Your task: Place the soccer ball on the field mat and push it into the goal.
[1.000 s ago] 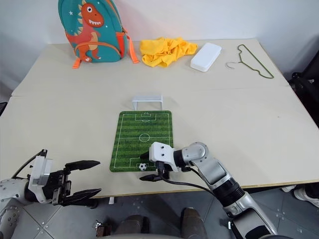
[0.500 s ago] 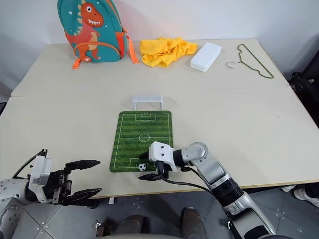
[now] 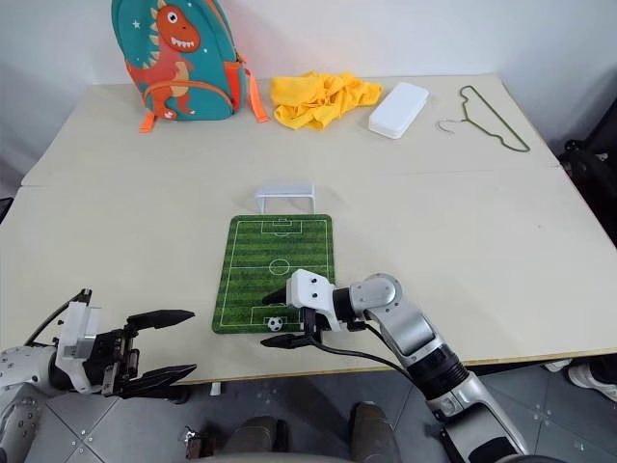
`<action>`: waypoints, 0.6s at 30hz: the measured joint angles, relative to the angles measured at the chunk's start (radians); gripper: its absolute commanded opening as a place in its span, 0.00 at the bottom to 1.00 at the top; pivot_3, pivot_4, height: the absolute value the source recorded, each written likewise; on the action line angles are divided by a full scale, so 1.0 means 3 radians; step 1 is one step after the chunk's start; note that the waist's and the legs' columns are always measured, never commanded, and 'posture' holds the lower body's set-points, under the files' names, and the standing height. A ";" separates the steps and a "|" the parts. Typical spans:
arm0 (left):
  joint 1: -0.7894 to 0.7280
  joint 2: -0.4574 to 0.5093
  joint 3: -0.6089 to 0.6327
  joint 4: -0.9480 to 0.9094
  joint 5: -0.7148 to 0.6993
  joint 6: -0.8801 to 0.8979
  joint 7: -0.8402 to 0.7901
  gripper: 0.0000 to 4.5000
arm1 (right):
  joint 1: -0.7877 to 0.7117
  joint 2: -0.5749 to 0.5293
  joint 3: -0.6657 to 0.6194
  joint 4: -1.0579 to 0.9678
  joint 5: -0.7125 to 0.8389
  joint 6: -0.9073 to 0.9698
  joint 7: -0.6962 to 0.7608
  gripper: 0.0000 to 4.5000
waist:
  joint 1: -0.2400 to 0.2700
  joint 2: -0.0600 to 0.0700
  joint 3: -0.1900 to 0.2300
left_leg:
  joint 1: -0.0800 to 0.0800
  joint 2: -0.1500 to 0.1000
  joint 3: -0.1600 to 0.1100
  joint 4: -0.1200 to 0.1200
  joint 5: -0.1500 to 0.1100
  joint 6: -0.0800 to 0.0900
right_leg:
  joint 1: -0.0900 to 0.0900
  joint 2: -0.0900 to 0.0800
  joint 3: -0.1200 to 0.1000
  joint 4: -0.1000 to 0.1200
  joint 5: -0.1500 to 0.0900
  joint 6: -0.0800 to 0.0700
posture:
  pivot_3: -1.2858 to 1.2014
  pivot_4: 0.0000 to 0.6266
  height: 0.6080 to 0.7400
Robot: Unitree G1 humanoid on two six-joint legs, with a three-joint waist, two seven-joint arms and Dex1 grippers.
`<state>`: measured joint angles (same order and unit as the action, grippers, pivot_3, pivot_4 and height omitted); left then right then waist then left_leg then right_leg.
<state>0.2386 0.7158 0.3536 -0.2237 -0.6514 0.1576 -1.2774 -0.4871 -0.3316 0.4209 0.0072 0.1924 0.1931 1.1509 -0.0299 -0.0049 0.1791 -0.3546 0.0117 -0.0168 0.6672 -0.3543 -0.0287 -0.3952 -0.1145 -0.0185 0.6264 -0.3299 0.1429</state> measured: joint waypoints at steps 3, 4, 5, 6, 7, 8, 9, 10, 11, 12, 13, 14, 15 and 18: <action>0.0013 -0.0060 0.0007 0.0004 0.0003 -0.0052 0.0055 1.00 | 0.0086 -0.0032 -0.0187 -0.0104 0.0204 -0.0143 0.0083 0.83 | 0.0002 0.0000 0.0000 | 0.0000 0.0000 0.0000 0.0000 0.0000 0.0001 | 0.0000 0.0000 0.0000 -0.0001 0.0000 0.0000 | 0.52 0.24 1.00; 0.0018 -0.0088 0.0028 0.0006 0.0017 -0.0076 0.0105 1.00 | 0.0145 -0.0067 -0.0289 -0.0146 0.0294 -0.0198 0.0118 0.83 | 0.0003 0.0000 0.0000 | 0.0000 0.0001 0.0000 -0.0001 -0.0001 0.0001 | 0.0001 -0.0001 0.0000 -0.0002 0.0000 0.0000 | 0.52 0.24 1.00; 0.0030 -0.0109 0.0064 0.0010 0.0045 -0.0098 0.0169 1.00 | 0.0212 -0.0124 -0.0406 -0.0172 0.0380 -0.0247 0.0150 0.83 | 0.0005 0.0000 0.0000 | 0.0000 0.0001 0.0000 -0.0001 -0.0001 0.0001 | 0.0001 -0.0001 -0.0001 -0.0002 0.0000 0.0000 | 0.52 0.24 1.00; 0.0042 -0.0108 0.0096 0.0015 0.0091 -0.0108 0.0237 1.00 | 0.0277 -0.0214 -0.0523 -0.0187 0.0450 -0.0287 0.0181 0.83 | 0.0013 -0.0001 0.0000 | 0.0000 0.0000 -0.0001 -0.0001 -0.0002 0.0002 | 0.0002 -0.0001 -0.0003 -0.0003 0.0000 0.0000 | 0.52 0.24 1.00; 0.0084 -0.0107 0.0142 0.0034 0.0143 -0.0120 0.0315 1.00 | 0.0348 -0.0348 -0.0678 -0.0187 0.0514 -0.0311 0.0209 0.83 | 0.0017 -0.0001 0.0000 | 0.0000 0.0000 -0.0001 -0.0001 -0.0003 0.0004 | 0.0004 -0.0003 -0.0003 -0.0004 0.0000 0.0001 | 0.52 0.24 1.00; 0.0111 -0.0107 0.0161 0.0060 0.0173 -0.0131 0.0349 1.00 | 0.0384 -0.0426 -0.0779 -0.0181 0.0540 -0.0338 0.0219 0.83 | 0.0014 -0.0001 0.0001 | 0.0000 -0.0002 0.0001 -0.0001 -0.0003 0.0005 | 0.0004 -0.0004 -0.0003 -0.0006 0.0000 0.0001 | 0.52 0.24 1.00; 0.0121 -0.0111 0.0170 0.0096 0.0202 -0.0169 0.0367 1.00 | 0.0419 -0.0494 -0.0868 -0.0180 0.0566 -0.0379 0.0235 0.83 | 0.0013 -0.0001 0.0001 | 0.0000 -0.0004 0.0003 -0.0001 -0.0003 0.0005 | 0.0005 -0.0002 -0.0004 -0.0010 0.0000 0.0001 | 0.52 0.24 1.00; 0.0121 -0.0119 0.0174 0.0108 0.0223 -0.0201 0.0381 1.00 | 0.0446 -0.0536 -0.0919 -0.0179 0.0578 -0.0409 0.0256 0.83 | 0.0013 -0.0001 0.0001 | 0.0000 -0.0005 0.0004 -0.0001 -0.0003 0.0005 | 0.0005 -0.0001 -0.0004 -0.0010 0.0000 0.0001 | 0.52 0.24 1.00; 0.0114 -0.0138 0.0175 0.0112 0.0274 -0.0256 0.0446 1.00 | 0.0545 -0.0671 -0.1024 -0.0163 0.0607 -0.0529 0.0329 0.83 | 0.0013 -0.0001 0.0001 | 0.0000 -0.0005 0.0004 -0.0001 -0.0003 0.0005 | 0.0006 0.0000 -0.0005 -0.0010 0.0000 0.0000 | 0.52 0.24 1.00; 0.0116 -0.0140 0.0182 0.0115 0.0309 -0.0285 0.0491 1.00 | 0.0614 -0.0769 -0.1106 -0.0125 0.0614 -0.0593 0.0367 0.83 | 0.0013 -0.0001 0.0001 | 0.0000 -0.0005 0.0004 -0.0001 -0.0003 0.0005 | 0.0006 0.0000 -0.0005 -0.0010 0.0000 0.0001 | 0.52 0.24 1.00; 0.0126 -0.0141 0.0193 0.0120 0.0333 -0.0303 0.0516 1.00 | 0.0660 -0.0835 -0.1175 -0.0090 0.0615 -0.0636 0.0391 0.83 | 0.0014 -0.0001 0.0001 | 0.0000 -0.0005 0.0004 -0.0001 -0.0003 0.0005 | 0.0006 0.0000 -0.0005 -0.0010 0.0000 0.0001 | 0.52 0.24 1.00; 0.0139 -0.0141 0.0200 0.0125 0.0351 -0.0323 0.0537 1.00 | 0.0712 -0.0899 -0.1272 -0.0058 0.0625 -0.0699 0.0423 0.83 | 0.0012 -0.0002 0.0001 | 0.0000 -0.0005 0.0005 -0.0001 -0.0003 0.0005 | 0.0006 0.0000 -0.0004 -0.0010 0.0000 0.0001 | 0.52 0.24 1.00; 0.0139 -0.0142 0.0199 0.0124 0.0352 -0.0340 0.0539 1.00 | 0.0750 -0.0938 -0.1312 -0.0060 0.0640 -0.0745 0.0453 0.83 | 0.0005 -0.0002 0.0001 | 0.0001 -0.0004 0.0007 -0.0001 -0.0003 0.0005 | 0.0006 0.0001 -0.0004 -0.0010 0.0000 0.0001 | 0.52 0.24 1.00; 0.0138 -0.0142 0.0195 0.0121 0.0351 -0.0383 0.0523 1.00 | 0.0940 -0.1069 -0.1338 -0.0092 0.0679 -0.0815 0.0586 0.79 | 0.0008 -0.0002 0.0001 | 0.0004 -0.0002 0.0008 0.0000 -0.0003 0.0004 | 0.0006 0.0002 -0.0004 -0.0006 0.0000 0.0000 | 0.52 0.24 1.00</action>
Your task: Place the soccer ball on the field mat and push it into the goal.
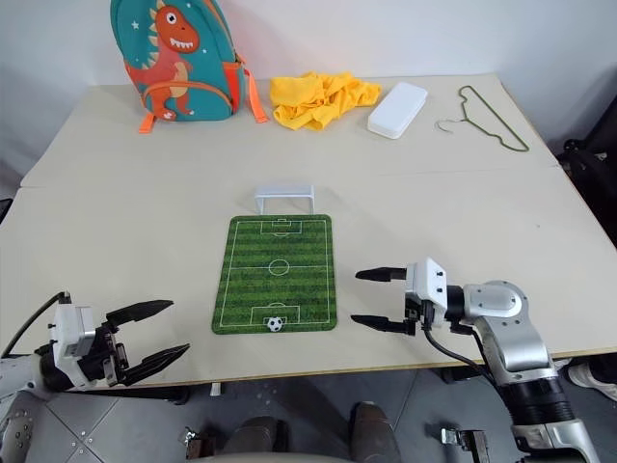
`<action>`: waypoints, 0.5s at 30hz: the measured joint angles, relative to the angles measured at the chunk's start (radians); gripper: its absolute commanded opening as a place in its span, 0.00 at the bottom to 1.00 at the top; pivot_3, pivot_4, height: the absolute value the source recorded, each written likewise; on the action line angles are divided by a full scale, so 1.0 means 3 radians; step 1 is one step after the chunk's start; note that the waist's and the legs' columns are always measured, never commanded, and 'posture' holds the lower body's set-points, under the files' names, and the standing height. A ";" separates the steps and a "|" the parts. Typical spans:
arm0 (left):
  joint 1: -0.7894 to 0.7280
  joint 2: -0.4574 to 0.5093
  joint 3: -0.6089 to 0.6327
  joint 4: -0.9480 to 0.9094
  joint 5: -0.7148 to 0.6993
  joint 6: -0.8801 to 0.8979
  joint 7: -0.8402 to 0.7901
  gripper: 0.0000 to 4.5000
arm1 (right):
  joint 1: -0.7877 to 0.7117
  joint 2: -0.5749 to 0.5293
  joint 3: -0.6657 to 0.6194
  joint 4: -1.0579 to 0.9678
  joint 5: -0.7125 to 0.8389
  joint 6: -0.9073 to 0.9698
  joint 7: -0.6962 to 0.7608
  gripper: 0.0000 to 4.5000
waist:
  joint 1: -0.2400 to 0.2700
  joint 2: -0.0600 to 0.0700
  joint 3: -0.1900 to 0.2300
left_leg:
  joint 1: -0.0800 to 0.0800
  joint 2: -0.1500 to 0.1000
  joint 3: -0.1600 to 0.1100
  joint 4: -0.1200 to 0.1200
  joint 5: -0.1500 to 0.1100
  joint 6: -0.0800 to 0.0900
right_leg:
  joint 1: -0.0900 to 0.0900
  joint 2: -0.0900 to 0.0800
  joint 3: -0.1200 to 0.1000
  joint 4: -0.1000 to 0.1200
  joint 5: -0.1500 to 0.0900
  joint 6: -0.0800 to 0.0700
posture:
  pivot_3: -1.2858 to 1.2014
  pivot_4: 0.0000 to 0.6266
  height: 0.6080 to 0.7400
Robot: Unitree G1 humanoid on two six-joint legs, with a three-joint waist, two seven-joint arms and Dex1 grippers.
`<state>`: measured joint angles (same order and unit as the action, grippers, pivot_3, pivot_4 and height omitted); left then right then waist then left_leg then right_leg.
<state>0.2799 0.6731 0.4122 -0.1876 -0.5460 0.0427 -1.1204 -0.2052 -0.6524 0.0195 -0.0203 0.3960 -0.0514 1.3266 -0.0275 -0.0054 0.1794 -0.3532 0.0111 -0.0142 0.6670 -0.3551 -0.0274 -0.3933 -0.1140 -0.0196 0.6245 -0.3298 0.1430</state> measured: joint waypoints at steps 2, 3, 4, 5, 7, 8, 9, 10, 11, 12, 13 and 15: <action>0.0021 0.0000 -0.0003 0.0001 -0.0014 -0.0003 -0.0063 1.00 | 0.0138 -0.0057 0.0007 -0.0025 0.0013 -0.0062 0.0114 0.70 | 0.0004 0.0000 0.0000 | 0.0000 0.0000 0.0000 0.0001 0.0000 0.0000 | 0.0001 -0.0001 0.0001 0.0000 0.0000 0.0000 | 0.52 0.24 1.00; 0.0024 0.0000 -0.0004 0.0001 -0.0026 -0.0001 -0.0095 1.00 | 0.0181 -0.0074 0.0020 -0.0042 0.0015 -0.0074 0.0153 0.63 | 0.0003 0.0000 0.0000 | 0.0000 0.0001 0.0000 0.0001 0.0000 0.0000 | 0.0001 -0.0001 0.0001 -0.0001 0.0000 0.0000 | 0.52 0.24 1.00; 0.0024 0.0001 -0.0010 -0.0001 -0.0046 0.0001 -0.0130 1.00 | 0.0222 -0.0078 0.0041 -0.0070 0.0020 -0.0101 0.0191 0.55 | 0.0001 0.0000 0.0000 | 0.0000 0.0002 0.0001 0.0003 0.0000 0.0000 | 0.0002 -0.0001 0.0002 -0.0002 0.0000 0.0000 | 0.52 0.24 1.00; 0.0023 0.0001 -0.0020 -0.0004 -0.0055 0.0002 -0.0149 1.00 | 0.0245 -0.0078 0.0059 -0.0097 0.0022 -0.0109 0.0205 0.47 | 0.0000 0.0000 0.0000 | 0.0001 0.0002 0.0002 0.0003 0.0000 0.0000 | 0.0003 -0.0001 0.0003 -0.0002 0.0000 0.0000 | 0.52 0.24 1.00; 0.0027 0.0011 -0.0054 -0.0011 -0.0055 0.0006 -0.0187 1.00 | 0.0277 -0.0076 0.0120 -0.0166 0.0018 -0.0129 0.0218 0.30 | 0.0002 0.0000 0.0000 | 0.0002 0.0002 0.0002 0.0004 0.0000 0.0000 | 0.0004 -0.0001 0.0003 -0.0001 0.0000 -0.0001 | 0.52 0.24 1.00; 0.0028 0.0014 -0.0073 -0.0013 -0.0055 0.0011 -0.0201 1.00 | 0.0278 -0.0074 0.0165 -0.0194 0.0010 -0.0138 0.0221 0.24 | 0.0002 0.0000 0.0000 | 0.0002 0.0003 0.0001 0.0004 0.0000 0.0000 | 0.0004 -0.0001 0.0003 -0.0001 0.0000 -0.0001 | 0.52 0.24 1.00; 0.0028 0.0016 -0.0086 -0.0018 -0.0055 0.0020 -0.0214 1.00 | 0.0278 -0.0067 0.0202 -0.0209 -0.0004 -0.0150 0.0223 0.16 | 0.0004 0.0000 0.0000 | 0.0002 0.0003 0.0001 0.0003 0.0000 0.0000 | 0.0004 -0.0001 0.0003 -0.0001 0.0000 -0.0001 | 0.52 0.24 1.00; 0.0029 0.0021 -0.0094 -0.0019 -0.0055 0.0035 -0.0226 1.00 | 0.0272 -0.0059 0.0252 -0.0232 -0.0029 -0.0154 0.0221 0.09 | 0.0004 0.0000 0.0000 | 0.0002 0.0003 0.0000 0.0003 0.0000 0.0000 | 0.0004 -0.0001 0.0003 -0.0001 0.0000 -0.0001 | 0.52 0.24 1.00; 0.0028 0.0028 -0.0099 -0.0019 -0.0056 0.0045 -0.0241 1.00 | 0.0257 -0.0043 0.0321 -0.0262 -0.0054 -0.0152 0.0217 0.01 | 0.0002 0.0000 0.0000 | 0.0002 0.0003 0.0000 0.0003 0.0000 0.0000 | 0.0003 -0.0001 0.0003 -0.0001 0.0000 -0.0001 | 0.52 0.24 1.00; 0.0026 0.0038 -0.0106 -0.0021 -0.0058 0.0059 -0.0253 1.00 | 0.0226 0.0005 0.0403 -0.0305 -0.0085 -0.0144 0.0203 0.00 | -0.0001 0.0000 0.0000 | 0.0002 0.0003 0.0000 0.0003 0.0000 0.0000 | 0.0003 -0.0001 0.0003 -0.0001 0.0000 -0.0001 | 0.52 0.24 1.00; 0.0023 0.0049 -0.0112 -0.0023 -0.0061 0.0075 -0.0265 1.00 | 0.0177 0.0055 0.0482 -0.0337 -0.0113 -0.0107 0.0174 0.00 | -0.0004 0.0000 0.0000 | 0.0002 0.0003 0.0000 0.0003 0.0000 -0.0001 | 0.0003 -0.0001 0.0003 -0.0001 0.0000 -0.0001 | 0.52 0.24 1.00; 0.0020 0.0055 -0.0119 -0.0028 -0.0078 0.0095 -0.0286 1.00 | 0.0103 0.0124 0.0581 -0.0375 -0.0140 -0.0035 0.0120 0.00 | -0.0003 0.0000 0.0000 | 0.0002 0.0003 0.0000 0.0003 0.0001 -0.0001 | 0.0002 -0.0001 0.0003 0.0000 0.0001 -0.0001 | 0.52 0.24 1.00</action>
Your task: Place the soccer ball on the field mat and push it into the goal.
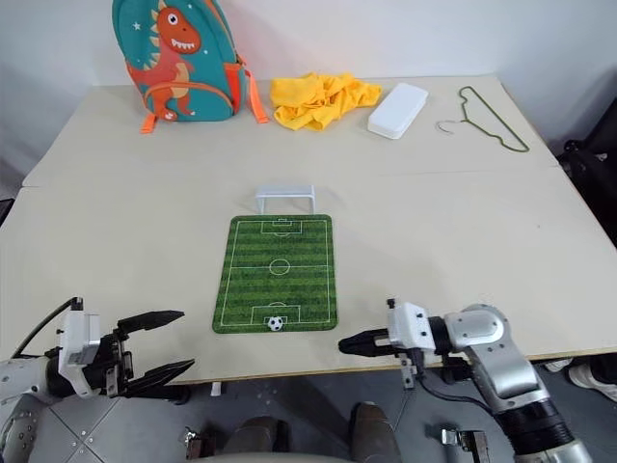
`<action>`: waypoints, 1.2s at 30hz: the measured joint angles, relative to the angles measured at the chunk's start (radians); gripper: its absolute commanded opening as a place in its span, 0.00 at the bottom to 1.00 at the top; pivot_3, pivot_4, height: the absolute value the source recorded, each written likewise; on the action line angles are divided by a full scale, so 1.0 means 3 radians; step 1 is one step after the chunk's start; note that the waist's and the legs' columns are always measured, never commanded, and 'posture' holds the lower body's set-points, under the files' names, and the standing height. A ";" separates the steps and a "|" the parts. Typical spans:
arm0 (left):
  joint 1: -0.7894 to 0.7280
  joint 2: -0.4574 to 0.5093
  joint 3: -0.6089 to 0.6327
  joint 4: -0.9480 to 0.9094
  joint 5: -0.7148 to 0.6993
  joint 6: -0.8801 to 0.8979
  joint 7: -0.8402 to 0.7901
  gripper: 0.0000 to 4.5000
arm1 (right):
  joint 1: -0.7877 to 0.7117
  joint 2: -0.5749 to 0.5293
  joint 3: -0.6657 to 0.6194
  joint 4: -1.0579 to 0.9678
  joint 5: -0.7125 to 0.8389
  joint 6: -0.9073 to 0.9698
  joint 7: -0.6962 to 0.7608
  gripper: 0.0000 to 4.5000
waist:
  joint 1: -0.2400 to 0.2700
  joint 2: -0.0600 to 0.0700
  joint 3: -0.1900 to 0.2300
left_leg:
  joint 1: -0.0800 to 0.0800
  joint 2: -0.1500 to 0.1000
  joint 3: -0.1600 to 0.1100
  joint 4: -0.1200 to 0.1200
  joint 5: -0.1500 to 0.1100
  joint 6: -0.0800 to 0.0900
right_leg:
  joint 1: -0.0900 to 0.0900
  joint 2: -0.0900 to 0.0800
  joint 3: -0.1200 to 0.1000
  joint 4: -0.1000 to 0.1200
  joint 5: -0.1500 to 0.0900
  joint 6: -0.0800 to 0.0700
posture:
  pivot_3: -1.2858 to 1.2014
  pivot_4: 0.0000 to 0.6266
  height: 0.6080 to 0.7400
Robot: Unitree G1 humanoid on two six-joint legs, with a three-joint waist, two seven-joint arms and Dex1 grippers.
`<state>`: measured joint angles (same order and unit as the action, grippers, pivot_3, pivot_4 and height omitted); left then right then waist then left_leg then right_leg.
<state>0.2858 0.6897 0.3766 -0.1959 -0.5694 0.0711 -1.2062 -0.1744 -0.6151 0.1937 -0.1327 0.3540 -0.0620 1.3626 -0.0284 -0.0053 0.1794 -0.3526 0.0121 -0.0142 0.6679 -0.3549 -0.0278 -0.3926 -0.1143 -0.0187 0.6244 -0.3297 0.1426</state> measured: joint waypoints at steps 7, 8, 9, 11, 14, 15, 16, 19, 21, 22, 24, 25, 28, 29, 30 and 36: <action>0.0019 0.0060 -0.0002 -0.0135 -0.0226 0.0210 -0.0091 1.00 | -0.0345 0.0555 0.0505 -0.0074 -0.0300 0.0379 -0.0498 0.00 | 0.0004 -0.0001 0.0000 | -0.0002 0.0005 -0.0007 -0.0002 0.0000 -0.0002 | -0.0002 -0.0004 -0.0003 0.0001 0.0000 -0.0001 | 0.52 0.24 1.00; 0.0027 0.0059 0.0000 -0.0172 -0.0259 0.0245 -0.0090 1.00 | -0.0355 0.0625 0.0551 -0.0089 -0.0323 0.0434 -0.0568 0.00 | 0.0004 0.0000 0.0000 | -0.0004 0.0005 -0.0008 -0.0002 -0.0001 -0.0002 | -0.0003 -0.0004 -0.0004 0.0001 0.0000 -0.0001 | 0.52 0.24 1.00; 0.0048 0.0059 0.0006 -0.0226 -0.0292 0.0276 -0.0091 1.00 | -0.0357 0.0668 0.0592 -0.0113 -0.0342 0.0485 -0.0635 0.00 | 0.0005 0.0000 0.0000 | -0.0004 0.0005 -0.0009 -0.0002 -0.0001 -0.0002 | -0.0003 -0.0004 -0.0004 0.0000 0.0000 -0.0001 | 0.52 0.24 1.00; 0.0091 0.0062 0.0016 -0.0289 -0.0347 0.0326 -0.0100 1.00 | -0.0329 0.0705 0.0710 -0.0229 -0.0402 0.0600 -0.0739 0.00 | 0.0005 0.0000 0.0000 | -0.0004 0.0004 -0.0009 -0.0003 -0.0002 -0.0002 | -0.0003 -0.0005 -0.0005 0.0000 0.0000 -0.0001 | 0.52 0.24 1.00; 0.0106 0.0080 0.0047 -0.0295 -0.0364 0.0351 -0.0104 1.00 | -0.0248 0.0703 0.0862 -0.0361 -0.0432 0.0771 -0.0798 0.00 | 0.0004 -0.0001 0.0000 | -0.0005 0.0000 -0.0009 -0.0003 -0.0002 -0.0002 | -0.0003 -0.0003 -0.0007 -0.0001 0.0000 -0.0001 | 0.52 0.24 1.00; 0.0104 0.0093 0.0060 -0.0295 -0.0365 0.0357 -0.0103 1.00 | -0.0239 0.0703 0.0880 -0.0390 -0.0433 0.0826 -0.0827 0.00 | 0.0004 -0.0001 0.0000 | -0.0005 0.0000 -0.0008 -0.0002 -0.0002 -0.0002 | -0.0003 -0.0003 -0.0007 -0.0002 0.0000 -0.0001 | 0.52 0.24 1.00; 0.0104 0.0110 0.0076 -0.0295 -0.0366 0.0370 -0.0102 1.00 | -0.0237 0.0702 0.0889 -0.0418 -0.0435 0.0874 -0.0857 0.00 | 0.0004 -0.0001 0.0000 | -0.0004 -0.0001 -0.0008 -0.0002 -0.0002 -0.0002 | -0.0003 -0.0002 -0.0006 -0.0001 0.0000 -0.0001 | 0.52 0.24 1.00; 0.0106 0.0129 0.0161 -0.0268 -0.0370 0.0404 -0.0095 1.00 | -0.0233 0.0702 0.0945 -0.0483 -0.0474 0.0990 -0.0933 0.00 | -0.0003 -0.0001 0.0000 | -0.0002 -0.0001 -0.0006 -0.0002 -0.0001 -0.0003 | -0.0003 0.0001 -0.0005 0.0000 0.0000 -0.0004 | 0.52 0.24 1.00; 0.0125 0.0129 0.0176 -0.0255 -0.0369 0.0404 -0.0096 1.00 | -0.0231 0.0723 0.1005 -0.0492 -0.0523 0.1061 -0.1027 0.00 | -0.0003 -0.0001 0.0000 | -0.0002 0.0000 -0.0006 -0.0002 -0.0001 -0.0004 | -0.0004 0.0002 -0.0005 0.0002 -0.0001 -0.0005 | 0.52 0.24 1.00; 0.0130 0.0129 0.0176 -0.0255 -0.0369 0.0404 -0.0096 1.00 | -0.0231 0.0732 0.1015 -0.0498 -0.0535 0.1084 -0.1053 0.00 | -0.0001 -0.0001 0.0000 | -0.0002 0.0000 -0.0007 -0.0003 -0.0001 -0.0004 | -0.0005 0.0001 -0.0005 0.0003 -0.0001 -0.0005 | 0.52 0.24 1.00; 0.0146 0.0129 0.0181 -0.0257 -0.0369 0.0405 -0.0093 1.00 | -0.0232 0.0808 0.1035 -0.0536 -0.0577 0.1173 -0.1187 0.00 | 0.0000 -0.0001 0.0000 | -0.0002 0.0001 -0.0007 -0.0003 -0.0001 -0.0004 | -0.0005 0.0001 -0.0005 0.0003 -0.0001 -0.0005 | 0.52 0.24 1.00; 0.0153 0.0129 0.0186 -0.0259 -0.0369 0.0409 -0.0089 1.00 | -0.0234 0.0854 0.1052 -0.0559 -0.0589 0.1230 -0.1253 0.00 | -0.0001 -0.0001 0.0000 | -0.0003 0.0001 -0.0007 -0.0003 -0.0001 -0.0004 | -0.0005 0.0000 -0.0005 0.0003 -0.0001 -0.0005 | 0.52 0.24 1.00; 0.0171 0.0129 0.0192 -0.0262 -0.0369 0.0415 -0.0081 1.00 | -0.0255 0.0913 0.1110 -0.0592 -0.0610 0.1306 -0.1348 0.00 | -0.0001 -0.0001 0.0000 | -0.0003 0.0001 -0.0007 -0.0003 -0.0001 -0.0004 | -0.0005 -0.0001 -0.0005 0.0002 -0.0001 -0.0005 | 0.52 0.24 1.00; 0.0182 0.0129 0.0196 -0.0262 -0.0369 0.0417 -0.0074 1.00 | -0.0274 0.0932 0.1127 -0.0588 -0.0632 0.1322 -0.1386 0.00 | -0.0002 -0.0001 0.0000 | -0.0003 0.0001 -0.0007 -0.0003 -0.0002 -0.0004 | -0.0005 -0.0002 -0.0004 0.0002 -0.0001 -0.0005 | 0.52 0.24 1.00; 0.0186 0.0129 0.0198 -0.0262 -0.0369 0.0418 -0.0068 1.00 | -0.0291 0.0950 0.1132 -0.0585 -0.0638 0.1327 -0.1406 0.00 | -0.0002 -0.0001 0.0000 | -0.0003 0.0001 -0.0007 -0.0003 -0.0002 -0.0004 | -0.0005 -0.0002 -0.0004 0.0002 -0.0001 -0.0005 | 0.52 0.24 1.00; 0.0199 0.0112 0.0238 -0.0275 -0.0369 0.0425 -0.0021 1.00 | -0.0685 0.1049 0.0970 -0.0189 -0.0667 0.1192 -0.1536 0.00 | -0.0005 -0.0001 0.0000 | -0.0002 0.0002 -0.0007 -0.0003 -0.0001 -0.0004 | -0.0005 -0.0002 -0.0004 0.0003 -0.0001 -0.0005 | 0.52 0.24 1.00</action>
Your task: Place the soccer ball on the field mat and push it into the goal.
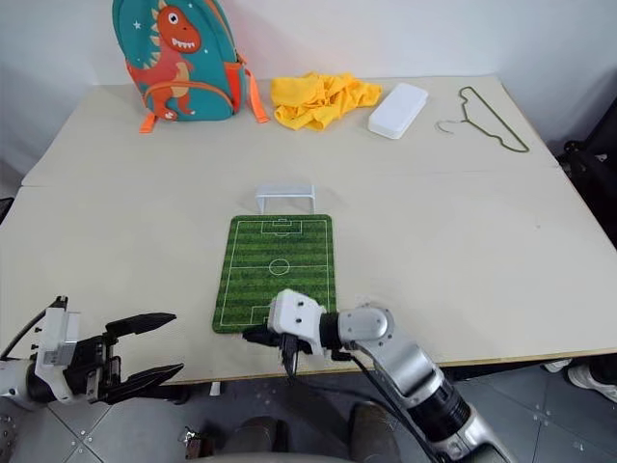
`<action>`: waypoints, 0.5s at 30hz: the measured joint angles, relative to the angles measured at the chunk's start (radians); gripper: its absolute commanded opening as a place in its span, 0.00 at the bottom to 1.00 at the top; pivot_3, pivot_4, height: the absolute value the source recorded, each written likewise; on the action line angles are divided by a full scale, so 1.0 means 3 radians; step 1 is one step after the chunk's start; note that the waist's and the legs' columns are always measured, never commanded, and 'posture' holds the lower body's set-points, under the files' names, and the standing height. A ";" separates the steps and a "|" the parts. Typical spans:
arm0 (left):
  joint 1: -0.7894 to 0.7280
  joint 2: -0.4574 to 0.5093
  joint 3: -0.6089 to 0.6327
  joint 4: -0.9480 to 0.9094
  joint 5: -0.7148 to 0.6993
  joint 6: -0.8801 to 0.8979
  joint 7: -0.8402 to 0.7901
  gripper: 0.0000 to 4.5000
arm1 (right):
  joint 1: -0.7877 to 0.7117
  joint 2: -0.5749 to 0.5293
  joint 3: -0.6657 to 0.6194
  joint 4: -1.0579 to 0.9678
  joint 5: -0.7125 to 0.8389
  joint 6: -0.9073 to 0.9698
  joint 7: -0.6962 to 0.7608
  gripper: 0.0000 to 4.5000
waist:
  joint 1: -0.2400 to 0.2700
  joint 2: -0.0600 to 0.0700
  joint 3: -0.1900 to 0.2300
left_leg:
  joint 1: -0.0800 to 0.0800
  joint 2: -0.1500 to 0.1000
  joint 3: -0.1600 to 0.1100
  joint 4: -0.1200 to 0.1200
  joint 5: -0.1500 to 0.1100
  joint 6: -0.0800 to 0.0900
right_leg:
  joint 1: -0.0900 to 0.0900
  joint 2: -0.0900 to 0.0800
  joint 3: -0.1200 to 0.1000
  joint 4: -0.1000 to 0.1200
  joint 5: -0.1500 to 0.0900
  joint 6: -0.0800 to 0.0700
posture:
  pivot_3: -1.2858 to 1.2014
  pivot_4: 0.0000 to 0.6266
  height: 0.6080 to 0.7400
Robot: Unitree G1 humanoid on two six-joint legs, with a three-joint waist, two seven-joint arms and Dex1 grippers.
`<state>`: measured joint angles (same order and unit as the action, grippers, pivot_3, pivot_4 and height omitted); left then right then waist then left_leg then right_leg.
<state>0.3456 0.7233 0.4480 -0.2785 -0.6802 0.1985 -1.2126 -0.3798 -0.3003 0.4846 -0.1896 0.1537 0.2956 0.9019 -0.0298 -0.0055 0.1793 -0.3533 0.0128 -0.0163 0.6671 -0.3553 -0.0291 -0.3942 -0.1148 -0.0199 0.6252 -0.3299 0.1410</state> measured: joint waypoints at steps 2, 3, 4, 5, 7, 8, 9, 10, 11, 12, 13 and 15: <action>-0.0001 -0.0019 -0.0001 -0.0017 0.0000 0.0000 0.0016 1.00 | -0.0209 0.0023 -0.0161 0.0322 -0.0071 -0.0217 -0.0096 0.00 | -0.0002 0.0000 0.0000 | 0.0000 -0.0001 0.0001 0.0000 0.0000 0.0000 | -0.0001 0.0000 0.0000 0.0000 0.0000 0.0000 | 0.52 0.24 1.00; -0.0002 -0.0034 0.0000 -0.0021 0.0000 0.0000 0.0035 1.00 | -0.0331 0.0022 -0.0217 0.0523 -0.0131 -0.0433 -0.0138 0.00 | -0.0003 0.0000 0.0000 | 0.0000 -0.0002 0.0002 0.0000 0.0000 0.0000 | -0.0001 0.0000 0.0000 0.0001 0.0000 0.0000 | 0.52 0.24 1.00; -0.0015 -0.0055 -0.0003 -0.0023 0.0000 0.0000 0.0046 1.00 | -0.0420 0.0023 -0.0275 0.0652 -0.0174 -0.0561 -0.0170 0.00 | -0.0005 0.0000 0.0000 | -0.0001 -0.0003 0.0004 -0.0001 0.0000 0.0000 | -0.0004 0.0001 0.0000 0.0001 0.0000 0.0000 | 0.52 0.24 1.00; -0.0021 -0.0080 -0.0004 -0.0025 0.0000 0.0000 0.0066 1.00 | -0.0521 0.0053 -0.0371 0.0851 -0.0187 -0.0792 -0.0219 0.00 | -0.0007 0.0000 0.0000 | -0.0001 -0.0003 0.0004 -0.0002 0.0000 0.0000 | -0.0005 0.0002 -0.0001 0.0002 0.0000 0.0000 | 0.52 0.24 1.00; -0.0058 -0.0118 -0.0024 -0.0022 0.0000 0.0000 0.0081 1.00 | -0.0641 0.0096 -0.0551 0.1088 -0.0172 -0.1137 -0.0256 0.00 | -0.0009 0.0000 0.0000 | -0.0001 -0.0002 0.0003 -0.0004 0.0000 -0.0002 | -0.0007 0.0004 -0.0004 0.0006 0.0000 0.0000 | 0.52 0.24 1.00; -0.0086 -0.0138 -0.0035 -0.0013 0.0000 0.0000 0.0099 1.00 | -0.0665 0.0119 -0.0636 0.1179 -0.0114 -0.1349 -0.0214 0.00 | -0.0010 0.0000 0.0000 | -0.0001 -0.0002 0.0003 -0.0006 -0.0001 -0.0003 | -0.0007 0.0005 -0.0006 0.0007 0.0000 0.0000 | 0.52 0.24 1.00; -0.0112 -0.0151 -0.0057 0.0001 0.0000 0.0000 0.0114 1.00 | -0.0672 0.0138 -0.0697 0.1228 -0.0049 -0.1497 -0.0161 0.00 | -0.0010 0.0000 0.0000 | -0.0002 -0.0001 0.0003 -0.0008 -0.0001 -0.0003 | -0.0007 0.0006 -0.0007 0.0009 0.0000 0.0000 | 0.52 0.24 1.00; -0.0124 -0.0162 -0.0066 0.0013 0.0000 0.0000 0.0125 1.00 | -0.0672 0.0151 -0.0740 0.1256 0.0004 -0.1581 -0.0119 0.00 | -0.0012 0.0000 0.0000 | -0.0003 -0.0001 0.0003 -0.0008 -0.0001 -0.0003 | -0.0006 0.0006 -0.0007 0.0010 0.0000 0.0001 | 0.52 0.24 1.00; -0.0137 -0.0166 -0.0079 0.0030 0.0001 0.0000 0.0133 1.00 | -0.0667 0.0164 -0.0762 0.1268 0.0080 -0.1629 -0.0054 0.00 | -0.0014 0.0000 0.0000 | -0.0004 -0.0001 0.0003 -0.0008 -0.0002 -0.0003 | -0.0006 0.0005 -0.0008 0.0010 0.0001 0.0001 | 0.52 0.24 1.00; -0.0156 -0.0169 -0.0089 0.0040 0.0001 -0.0001 0.0135 1.00 | -0.0638 0.0150 -0.0775 0.1251 0.0182 -0.1633 0.0065 0.00 | -0.0015 0.0000 0.0000 | -0.0004 -0.0002 0.0003 -0.0008 -0.0002 -0.0001 | -0.0006 0.0004 -0.0008 0.0010 0.0001 0.0002 | 0.52 0.24 1.00; -0.0168 -0.0174 -0.0093 0.0045 0.0001 -0.0003 0.0136 1.00 | -0.0592 0.0122 -0.0776 0.1219 0.0270 -0.1621 0.0181 0.00 | -0.0015 0.0000 0.0000 | -0.0004 -0.0001 0.0003 -0.0007 -0.0003 0.0000 | -0.0004 0.0003 -0.0009 0.0009 0.0002 0.0003 | 0.52 0.24 1.00; -0.0182 -0.0179 -0.0108 0.0053 0.0001 -0.0005 0.0136 1.00 | -0.0457 0.0021 -0.0750 0.1075 0.0437 -0.1504 0.0423 0.00 | -0.0012 0.0000 0.0000 | -0.0004 -0.0001 0.0002 -0.0007 -0.0005 0.0003 | -0.0003 0.0002 -0.0010 0.0008 0.0002 0.0003 | 0.52 0.24 1.00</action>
<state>0.2910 0.6695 0.4157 -0.2625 -0.6799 0.1971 -1.1719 -0.5168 -0.2938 0.2597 0.1330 0.2847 -0.1557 1.0287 -0.0334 -0.0054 0.1793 -0.3545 0.0125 -0.0156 0.6649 -0.3567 -0.0282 -0.3951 -0.1142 -0.0230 0.6277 -0.3294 0.1419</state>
